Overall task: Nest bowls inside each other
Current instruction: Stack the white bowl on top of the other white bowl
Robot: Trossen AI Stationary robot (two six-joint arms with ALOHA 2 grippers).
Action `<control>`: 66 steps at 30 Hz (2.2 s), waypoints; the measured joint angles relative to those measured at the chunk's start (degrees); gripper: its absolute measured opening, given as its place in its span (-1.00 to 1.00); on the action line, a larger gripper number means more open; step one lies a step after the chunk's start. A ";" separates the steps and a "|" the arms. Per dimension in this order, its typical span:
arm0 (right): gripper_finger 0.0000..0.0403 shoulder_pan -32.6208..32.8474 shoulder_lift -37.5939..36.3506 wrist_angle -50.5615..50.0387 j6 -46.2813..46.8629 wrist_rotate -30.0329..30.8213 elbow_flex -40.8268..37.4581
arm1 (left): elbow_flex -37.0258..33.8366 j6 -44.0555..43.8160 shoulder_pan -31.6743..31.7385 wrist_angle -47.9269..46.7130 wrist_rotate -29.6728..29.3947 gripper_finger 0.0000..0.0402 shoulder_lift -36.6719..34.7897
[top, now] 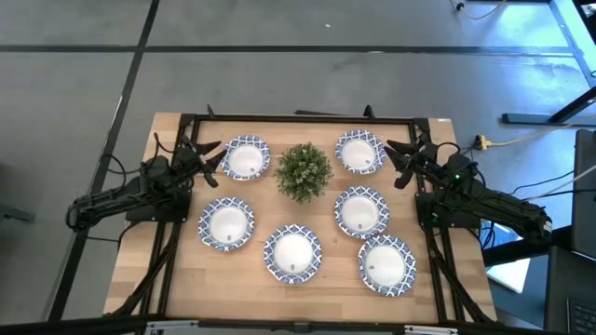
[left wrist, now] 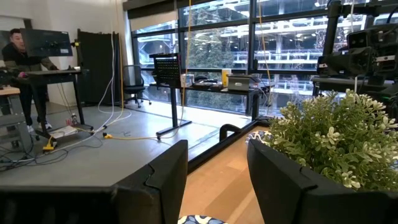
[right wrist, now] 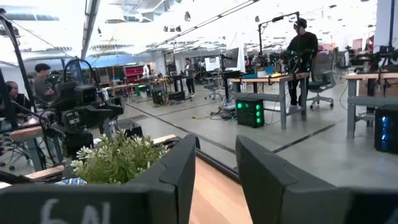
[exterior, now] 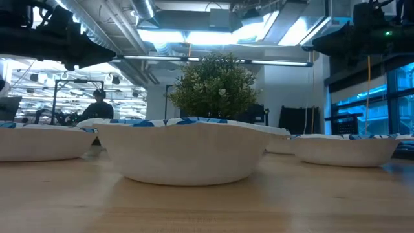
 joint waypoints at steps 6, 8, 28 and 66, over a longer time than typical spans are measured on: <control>-0.42 0.00 0.51 -0.34 -3.73 -1.93 0.00 | 0.02 0.00 0.01 0.00 -0.01 -0.20 0.01; -0.42 0.00 0.95 -1.50 -3.74 -1.93 0.47 | -0.01 0.02 0.00 0.00 -0.01 -0.20 0.01; -0.42 0.00 17.35 -42.77 -5.14 -3.27 34.62 | 0.02 0.07 -0.01 0.00 -0.01 -0.20 -0.01; 0.45 0.17 43.10 -47.01 -3.54 -6.98 34.97 | 0.00 0.02 0.01 0.00 -0.01 -0.20 0.00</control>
